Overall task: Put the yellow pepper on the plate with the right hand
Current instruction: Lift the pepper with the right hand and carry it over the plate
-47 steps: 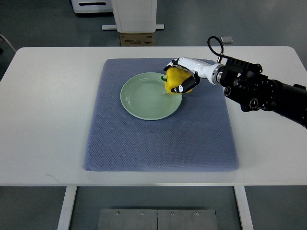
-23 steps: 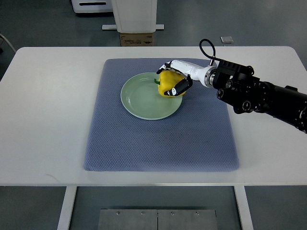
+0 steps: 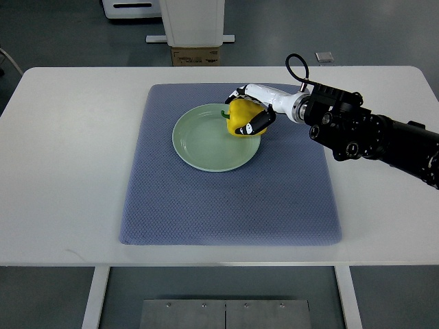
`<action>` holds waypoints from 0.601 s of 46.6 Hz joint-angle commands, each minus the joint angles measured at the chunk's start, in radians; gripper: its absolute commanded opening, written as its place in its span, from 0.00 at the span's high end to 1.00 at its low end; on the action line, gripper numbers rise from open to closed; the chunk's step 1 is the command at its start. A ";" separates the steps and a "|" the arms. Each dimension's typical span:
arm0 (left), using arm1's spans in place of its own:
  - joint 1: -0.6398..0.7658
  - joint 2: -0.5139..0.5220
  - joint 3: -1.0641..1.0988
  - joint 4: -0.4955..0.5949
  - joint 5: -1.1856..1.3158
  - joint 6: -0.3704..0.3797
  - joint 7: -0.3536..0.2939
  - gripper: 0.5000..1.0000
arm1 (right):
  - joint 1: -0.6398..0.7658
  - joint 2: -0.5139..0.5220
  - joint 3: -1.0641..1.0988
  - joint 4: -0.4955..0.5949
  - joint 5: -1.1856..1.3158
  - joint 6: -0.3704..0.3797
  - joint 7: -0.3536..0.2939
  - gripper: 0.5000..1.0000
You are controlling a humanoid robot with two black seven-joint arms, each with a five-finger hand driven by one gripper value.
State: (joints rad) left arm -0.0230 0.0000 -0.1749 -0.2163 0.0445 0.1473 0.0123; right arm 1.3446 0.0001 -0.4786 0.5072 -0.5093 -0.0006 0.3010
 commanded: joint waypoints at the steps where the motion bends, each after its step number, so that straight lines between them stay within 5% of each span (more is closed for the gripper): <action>1: 0.000 0.000 0.000 0.000 0.000 0.000 0.000 0.00 | 0.005 0.000 0.009 0.001 0.000 0.001 -0.002 1.00; 28: 0.000 0.000 0.000 0.000 0.000 0.000 0.001 0.00 | 0.011 0.000 0.051 0.007 0.003 0.001 -0.039 1.00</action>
State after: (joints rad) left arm -0.0230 0.0000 -0.1749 -0.2163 0.0445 0.1473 0.0123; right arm 1.3548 0.0000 -0.4281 0.5136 -0.5062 0.0001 0.2641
